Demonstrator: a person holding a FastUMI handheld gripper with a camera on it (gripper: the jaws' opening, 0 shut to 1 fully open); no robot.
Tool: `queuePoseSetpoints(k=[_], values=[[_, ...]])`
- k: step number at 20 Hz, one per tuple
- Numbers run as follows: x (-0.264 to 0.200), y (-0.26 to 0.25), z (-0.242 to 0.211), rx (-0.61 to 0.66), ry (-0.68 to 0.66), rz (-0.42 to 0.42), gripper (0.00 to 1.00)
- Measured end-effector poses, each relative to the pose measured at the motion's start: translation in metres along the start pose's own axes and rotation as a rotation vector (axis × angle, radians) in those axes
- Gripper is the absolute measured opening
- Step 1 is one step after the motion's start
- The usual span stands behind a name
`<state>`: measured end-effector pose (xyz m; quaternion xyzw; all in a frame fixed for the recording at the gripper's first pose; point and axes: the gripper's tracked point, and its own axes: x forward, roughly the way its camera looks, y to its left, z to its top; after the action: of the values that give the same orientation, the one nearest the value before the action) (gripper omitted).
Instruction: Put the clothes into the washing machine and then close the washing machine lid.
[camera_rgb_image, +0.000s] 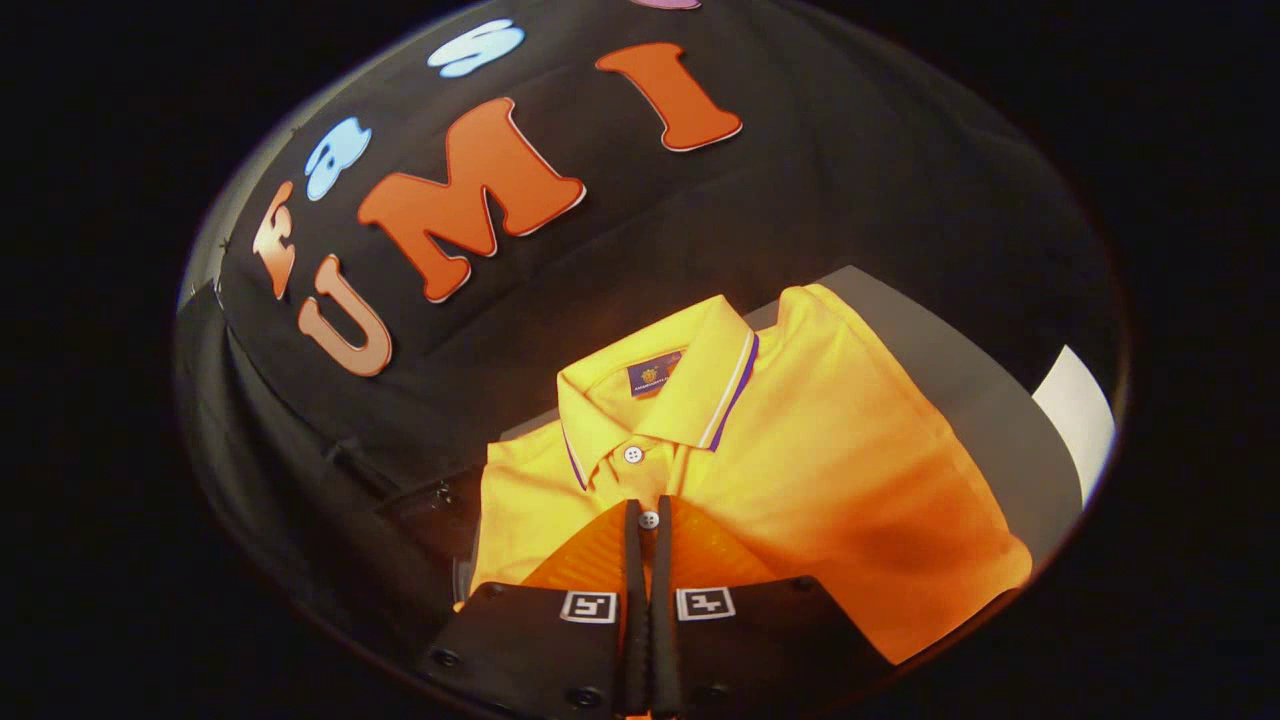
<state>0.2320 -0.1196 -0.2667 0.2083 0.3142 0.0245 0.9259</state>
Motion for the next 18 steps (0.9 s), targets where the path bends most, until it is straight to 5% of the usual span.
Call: queuePoseSetpoints(k=[9, 18], values=[[-0.047, 0.057, 0.016, 0.019, -0.098, 0.092, 0.08], [-0.087, 0.233, -0.01, 0.028, -0.175, 0.226, 0.08]])
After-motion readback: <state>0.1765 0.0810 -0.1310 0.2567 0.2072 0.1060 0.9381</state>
